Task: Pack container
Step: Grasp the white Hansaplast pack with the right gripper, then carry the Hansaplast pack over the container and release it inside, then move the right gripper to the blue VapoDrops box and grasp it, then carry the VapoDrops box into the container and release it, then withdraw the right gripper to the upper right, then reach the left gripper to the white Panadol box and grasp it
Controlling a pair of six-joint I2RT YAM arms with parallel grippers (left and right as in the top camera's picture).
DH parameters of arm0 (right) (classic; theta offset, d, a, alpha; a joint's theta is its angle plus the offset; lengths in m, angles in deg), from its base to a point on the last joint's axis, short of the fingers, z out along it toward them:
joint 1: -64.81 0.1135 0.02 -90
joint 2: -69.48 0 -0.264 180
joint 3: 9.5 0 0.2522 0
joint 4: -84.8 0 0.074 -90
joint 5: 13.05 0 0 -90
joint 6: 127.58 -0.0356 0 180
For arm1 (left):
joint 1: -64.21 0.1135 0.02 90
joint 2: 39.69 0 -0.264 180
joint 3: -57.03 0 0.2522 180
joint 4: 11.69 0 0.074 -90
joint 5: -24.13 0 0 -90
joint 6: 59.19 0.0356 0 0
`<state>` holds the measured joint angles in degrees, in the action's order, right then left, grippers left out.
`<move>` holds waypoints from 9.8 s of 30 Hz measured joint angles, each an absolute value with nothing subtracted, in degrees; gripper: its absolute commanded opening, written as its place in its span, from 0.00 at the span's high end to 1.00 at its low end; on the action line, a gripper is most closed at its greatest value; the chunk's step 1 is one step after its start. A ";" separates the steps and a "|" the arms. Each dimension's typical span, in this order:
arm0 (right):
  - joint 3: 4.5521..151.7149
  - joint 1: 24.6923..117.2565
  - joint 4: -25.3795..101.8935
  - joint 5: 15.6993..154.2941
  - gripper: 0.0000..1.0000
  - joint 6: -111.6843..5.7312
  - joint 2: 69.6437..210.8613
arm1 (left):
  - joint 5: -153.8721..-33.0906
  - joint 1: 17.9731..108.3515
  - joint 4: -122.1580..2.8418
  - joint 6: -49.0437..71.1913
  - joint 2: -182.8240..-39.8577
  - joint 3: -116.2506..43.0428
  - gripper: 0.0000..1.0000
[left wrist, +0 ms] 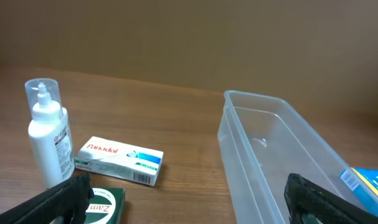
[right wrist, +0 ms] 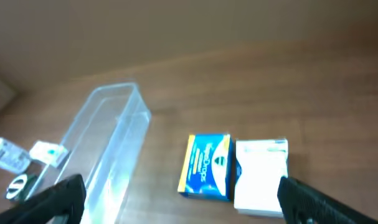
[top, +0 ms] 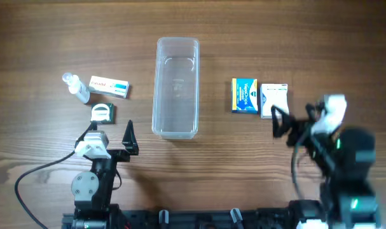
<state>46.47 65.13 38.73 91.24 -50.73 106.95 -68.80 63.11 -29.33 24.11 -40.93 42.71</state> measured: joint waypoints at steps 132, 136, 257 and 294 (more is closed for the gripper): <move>80.50 77.78 27.06 78.04 0.00 -61.65 182.43 | -68.80 63.11 -29.33 24.11 -41.02 42.71 0.00; 80.53 78.92 27.58 78.25 0.00 -60.17 182.40 | -68.80 63.11 -29.33 24.11 -41.02 42.71 0.00; 90.49 68.10 18.03 74.28 0.00 -67.56 159.48 | -68.80 63.11 -29.33 24.11 -41.04 42.71 0.00; 90.21 65.78 17.44 75.87 0.00 -67.56 159.48 | -57.85 63.41 -62.93 16.83 -78.89 -2.07 0.00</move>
<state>90.21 65.78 17.44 75.87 -67.56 159.48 -57.85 63.41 -62.93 16.83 -78.89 -2.07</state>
